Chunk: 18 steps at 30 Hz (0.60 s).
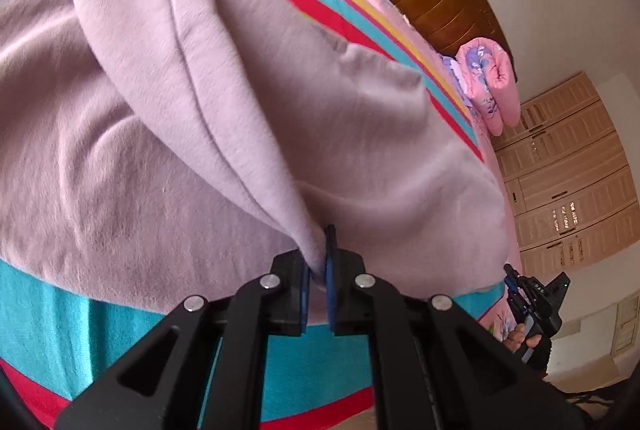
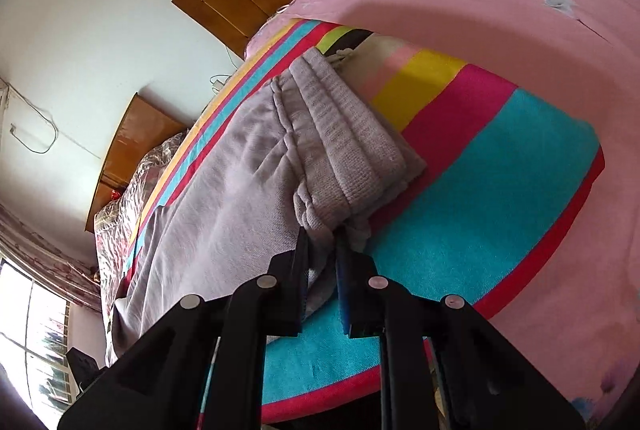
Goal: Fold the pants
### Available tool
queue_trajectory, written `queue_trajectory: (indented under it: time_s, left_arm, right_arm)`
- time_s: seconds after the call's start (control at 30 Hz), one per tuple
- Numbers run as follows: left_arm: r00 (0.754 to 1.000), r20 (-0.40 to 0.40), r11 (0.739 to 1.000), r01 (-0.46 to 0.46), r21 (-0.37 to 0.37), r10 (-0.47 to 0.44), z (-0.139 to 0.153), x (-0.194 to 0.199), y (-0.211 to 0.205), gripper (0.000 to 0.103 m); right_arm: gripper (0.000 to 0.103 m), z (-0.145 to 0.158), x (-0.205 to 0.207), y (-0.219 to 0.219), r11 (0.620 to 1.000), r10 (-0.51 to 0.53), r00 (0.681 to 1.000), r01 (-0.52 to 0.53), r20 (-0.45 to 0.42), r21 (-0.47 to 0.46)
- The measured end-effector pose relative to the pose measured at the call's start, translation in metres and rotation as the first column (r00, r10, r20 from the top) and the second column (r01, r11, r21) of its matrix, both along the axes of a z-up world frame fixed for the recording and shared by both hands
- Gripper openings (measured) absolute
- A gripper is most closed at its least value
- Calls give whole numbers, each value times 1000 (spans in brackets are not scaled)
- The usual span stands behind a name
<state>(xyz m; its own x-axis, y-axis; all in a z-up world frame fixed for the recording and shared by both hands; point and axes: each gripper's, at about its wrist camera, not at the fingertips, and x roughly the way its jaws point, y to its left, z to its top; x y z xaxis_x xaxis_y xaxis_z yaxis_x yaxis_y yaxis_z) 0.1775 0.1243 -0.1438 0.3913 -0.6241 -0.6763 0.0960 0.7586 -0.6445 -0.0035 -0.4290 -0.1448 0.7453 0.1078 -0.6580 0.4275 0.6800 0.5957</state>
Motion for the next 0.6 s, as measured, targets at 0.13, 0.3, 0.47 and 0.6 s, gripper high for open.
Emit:
queue_trajectory:
  time_s: [0.13, 0.3, 0.47, 0.6]
  left_arm:
    - [1000, 2, 1000, 3, -11, -3, 3, 1, 3, 9]
    - [1000, -3, 999, 5, -31, -5, 0, 0, 5, 15]
    - [999, 47, 1000, -13, 7, 13, 17, -3, 10, 52]
    - [999, 45, 1000, -5, 19, 4, 19, 1, 9, 50]
  right_arm:
    - [13, 9, -1, 1, 1000, -3, 1000, 3, 13, -19]
    - [19, -2, 1, -2, 1000, -12, 1000, 12, 4, 21]
    - [42, 4, -3, 5, 998, 17, 1000, -17, 2, 53]
    - [42, 4, -4, 24, 994, 83, 997, -83, -3, 67]
